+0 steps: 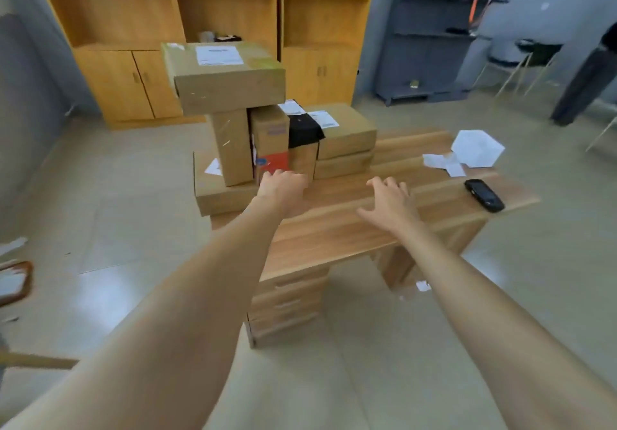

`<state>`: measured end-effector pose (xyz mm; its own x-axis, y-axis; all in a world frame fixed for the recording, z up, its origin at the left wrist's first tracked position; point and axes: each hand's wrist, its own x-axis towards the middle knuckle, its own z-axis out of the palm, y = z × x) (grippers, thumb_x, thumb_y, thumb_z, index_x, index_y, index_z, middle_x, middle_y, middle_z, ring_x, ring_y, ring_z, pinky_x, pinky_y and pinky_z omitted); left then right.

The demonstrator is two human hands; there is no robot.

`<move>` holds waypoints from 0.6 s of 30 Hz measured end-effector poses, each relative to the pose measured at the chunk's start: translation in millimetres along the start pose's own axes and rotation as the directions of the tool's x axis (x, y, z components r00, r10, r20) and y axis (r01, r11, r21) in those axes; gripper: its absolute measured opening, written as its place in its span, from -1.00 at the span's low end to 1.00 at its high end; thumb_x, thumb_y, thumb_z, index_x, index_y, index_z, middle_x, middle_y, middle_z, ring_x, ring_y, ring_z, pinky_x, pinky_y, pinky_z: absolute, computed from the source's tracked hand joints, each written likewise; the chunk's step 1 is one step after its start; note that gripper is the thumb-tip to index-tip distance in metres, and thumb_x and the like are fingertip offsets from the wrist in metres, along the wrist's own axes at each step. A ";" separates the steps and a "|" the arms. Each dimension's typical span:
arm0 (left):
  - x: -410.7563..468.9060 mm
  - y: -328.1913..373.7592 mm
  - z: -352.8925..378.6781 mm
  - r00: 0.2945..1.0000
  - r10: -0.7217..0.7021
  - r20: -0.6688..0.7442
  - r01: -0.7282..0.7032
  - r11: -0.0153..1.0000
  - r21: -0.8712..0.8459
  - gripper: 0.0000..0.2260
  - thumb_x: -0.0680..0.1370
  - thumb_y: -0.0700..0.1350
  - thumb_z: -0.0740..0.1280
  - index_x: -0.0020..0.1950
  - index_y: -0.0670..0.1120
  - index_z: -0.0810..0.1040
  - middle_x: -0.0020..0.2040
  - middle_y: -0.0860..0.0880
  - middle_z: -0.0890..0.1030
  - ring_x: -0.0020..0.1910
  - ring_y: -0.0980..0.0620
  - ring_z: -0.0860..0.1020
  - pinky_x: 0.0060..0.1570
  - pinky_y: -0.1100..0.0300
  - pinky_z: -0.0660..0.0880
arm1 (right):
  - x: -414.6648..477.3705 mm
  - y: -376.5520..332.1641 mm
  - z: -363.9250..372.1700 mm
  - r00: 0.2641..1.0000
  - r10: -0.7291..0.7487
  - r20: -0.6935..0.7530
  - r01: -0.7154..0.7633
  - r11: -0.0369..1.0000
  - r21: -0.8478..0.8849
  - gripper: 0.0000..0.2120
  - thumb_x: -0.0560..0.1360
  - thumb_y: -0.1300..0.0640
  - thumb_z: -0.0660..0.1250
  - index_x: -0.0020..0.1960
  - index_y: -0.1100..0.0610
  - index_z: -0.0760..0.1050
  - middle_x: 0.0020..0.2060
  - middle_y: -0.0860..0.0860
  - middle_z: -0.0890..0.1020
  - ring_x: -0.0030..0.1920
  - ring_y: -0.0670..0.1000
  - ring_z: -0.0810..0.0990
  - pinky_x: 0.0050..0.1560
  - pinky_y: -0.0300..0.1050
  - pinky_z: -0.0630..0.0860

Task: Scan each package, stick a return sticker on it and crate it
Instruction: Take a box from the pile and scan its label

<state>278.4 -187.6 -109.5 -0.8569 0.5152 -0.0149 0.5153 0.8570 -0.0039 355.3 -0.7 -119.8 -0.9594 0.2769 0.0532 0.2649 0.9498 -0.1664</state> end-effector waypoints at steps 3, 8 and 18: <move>31.9 35.3 -1.2 0.998 0.066 -0.007 -0.066 0.998 0.005 -0.63 0.56 0.07 0.26 0.31 -0.08 0.45 0.24 -0.09 0.52 0.24 -0.15 0.44 0.21 -0.02 0.33 | 7.8 45.2 -4.7 0.996 0.086 -0.015 -0.085 0.996 0.021 -0.43 0.48 -0.13 0.33 0.40 0.05 0.27 0.30 0.10 0.39 0.31 0.19 0.32 0.27 0.05 0.29; 86.1 81.7 6.1 0.991 0.130 0.025 -0.131 0.990 0.044 -0.62 0.57 0.11 0.22 0.29 -0.08 0.44 0.20 -0.09 0.54 0.21 -0.15 0.45 0.19 -0.01 0.33 | 27.4 102.2 -0.4 0.985 0.174 0.001 -0.174 0.985 0.004 -0.43 0.47 -0.13 0.32 0.40 0.04 0.27 0.32 0.09 0.38 0.32 0.18 0.31 0.27 0.05 0.28; 239.9 146.4 20.6 0.981 0.194 0.022 -0.194 0.981 0.006 -0.67 0.53 0.07 0.26 0.22 -0.07 0.49 0.17 -0.07 0.55 0.18 -0.13 0.45 0.10 0.07 0.31 | 128.0 197.9 0.8 0.964 0.264 0.016 -0.263 0.963 -0.063 -0.42 0.46 -0.12 0.33 0.40 0.06 0.28 0.31 0.11 0.38 0.32 0.19 0.32 0.29 0.03 0.26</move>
<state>148.5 61.2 -134.2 -0.7404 0.6711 -0.0374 0.6718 0.7407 -0.0065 284.8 222.6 -146.6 -0.8566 0.5159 -0.0082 0.5134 0.8507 -0.1126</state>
